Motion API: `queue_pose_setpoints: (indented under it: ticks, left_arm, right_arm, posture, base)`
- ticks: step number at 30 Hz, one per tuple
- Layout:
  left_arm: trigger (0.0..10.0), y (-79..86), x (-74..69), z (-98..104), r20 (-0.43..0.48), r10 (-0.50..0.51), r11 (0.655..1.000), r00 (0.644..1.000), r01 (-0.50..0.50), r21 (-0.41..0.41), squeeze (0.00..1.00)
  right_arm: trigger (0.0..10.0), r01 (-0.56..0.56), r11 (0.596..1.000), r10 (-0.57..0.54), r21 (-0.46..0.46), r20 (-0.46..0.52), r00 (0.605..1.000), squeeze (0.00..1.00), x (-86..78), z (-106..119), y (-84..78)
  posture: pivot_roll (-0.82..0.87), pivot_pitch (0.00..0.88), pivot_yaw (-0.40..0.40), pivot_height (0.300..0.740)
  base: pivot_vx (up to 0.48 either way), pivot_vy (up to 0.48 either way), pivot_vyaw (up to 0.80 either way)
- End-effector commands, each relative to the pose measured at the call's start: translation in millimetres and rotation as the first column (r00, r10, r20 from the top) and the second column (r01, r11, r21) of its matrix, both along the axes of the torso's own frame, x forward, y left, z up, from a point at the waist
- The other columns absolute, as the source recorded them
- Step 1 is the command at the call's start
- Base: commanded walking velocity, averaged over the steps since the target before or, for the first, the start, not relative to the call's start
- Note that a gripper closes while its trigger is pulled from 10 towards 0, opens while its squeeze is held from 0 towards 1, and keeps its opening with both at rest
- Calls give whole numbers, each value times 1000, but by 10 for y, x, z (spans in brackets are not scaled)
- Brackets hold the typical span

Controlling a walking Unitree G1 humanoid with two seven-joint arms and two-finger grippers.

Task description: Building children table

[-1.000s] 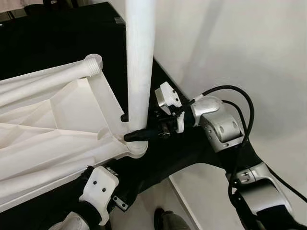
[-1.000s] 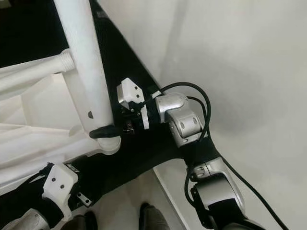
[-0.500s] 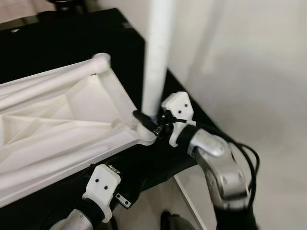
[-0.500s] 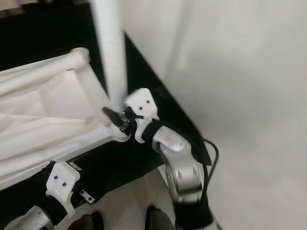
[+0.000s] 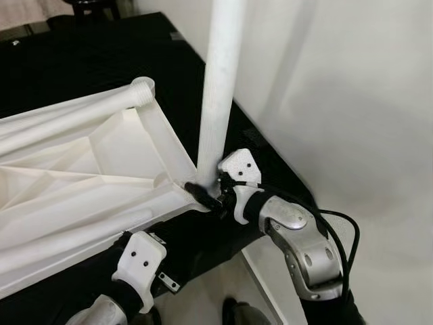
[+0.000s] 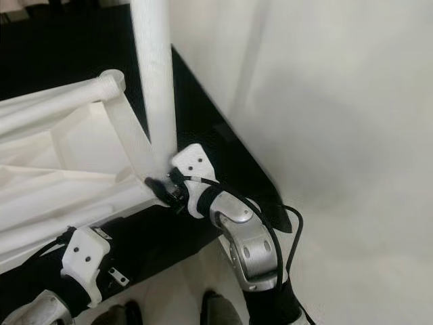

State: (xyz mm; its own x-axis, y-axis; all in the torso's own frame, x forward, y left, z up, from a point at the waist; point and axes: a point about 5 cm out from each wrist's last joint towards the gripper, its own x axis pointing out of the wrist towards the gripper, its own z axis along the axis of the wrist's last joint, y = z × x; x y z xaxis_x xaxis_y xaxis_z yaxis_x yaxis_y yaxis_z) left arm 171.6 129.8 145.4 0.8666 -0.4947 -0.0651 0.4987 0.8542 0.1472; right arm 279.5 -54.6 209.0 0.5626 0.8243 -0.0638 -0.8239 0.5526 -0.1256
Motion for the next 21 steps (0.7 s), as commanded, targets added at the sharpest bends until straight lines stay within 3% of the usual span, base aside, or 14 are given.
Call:
queue_pose_setpoints:
  ticks: [1, 2, 8, 11, 12, 13, 15, 16, 21]
  left_arm:
    - [10000, -16, -26, -36, -16, -3, 1000, 1000, 3, -7, 0]
    - [10000, -20, -27, -37, -16, -4, 1000, 1000, 4, -7, 0]
    - [10000, -37, -36, -37, -16, -5, 1000, 1000, 5, -11, 0]
    - [10000, -38, -38, -37, -16, -5, 1000, 1000, 5, -12, 0]
    - [10000, -42, -42, -35, -16, -5, 1000, 1000, 5, -12, 0]
    - [10000, -49, -45, -32, -16, -6, 1000, 1000, 6, -13, 0]
    - [10000, -54, -46, -30, -16, -7, 1000, 1000, 7, -13, 0]
    - [10000, -60, -48, -26, -16, -8, 1000, 1000, 8, -14, 0]
    - [10000, -78, -53, -18, -16, -11, 1000, 1000, 10, -17, 0]
  right_arm:
    - [10000, -195, 980, 194, 32, 33, 980, 831, -66, 130, 43]
    - [10000, -284, 959, 284, -6, 84, 955, 0, -45, 201, 14]
    - [10000, -495, 854, 515, -160, 124, 848, 0, 8, 271, -55]
    - [10000, -520, 837, 541, -169, 119, 833, 0, 6, 272, -55]
    - [10000, -553, 815, 574, -173, 102, 813, 0, 12, 271, -59]
    - [9098, -576, 797, 597, -182, 91, 797, 0, 34, 271, -64]
    - [9098, -588, 787, 609, -187, 84, 789, 0, 51, 272, -67]
    - [275, -601, 776, 622, -191, 76, 779, 0, 77, 272, -70]
    - [0, -635, 747, 655, -195, 53, 754, 0, 169, 264, -110]
  posture:
    - [-196, 241, -94, 740]
    - [-195, 240, -94, 740]
    - [-181, 239, -98, 740]
    - [-181, 239, -98, 740]
    - [-178, 239, -99, 740]
    - [-175, 239, -100, 740]
    - [-175, 239, -100, 740]
    - [-174, 240, -98, 740]
    - [-174, 242, -98, 740]
  base:
    - [0, 0, 0]
    - [0, 0, 0]
    - [0, 0, 0]
    - [0, 0, 0]
    - [0, 0, 0]
    - [0, 0, 0]
    - [0, 0, 0]
    - [0, 0, 0]
    - [0, 0, 0]
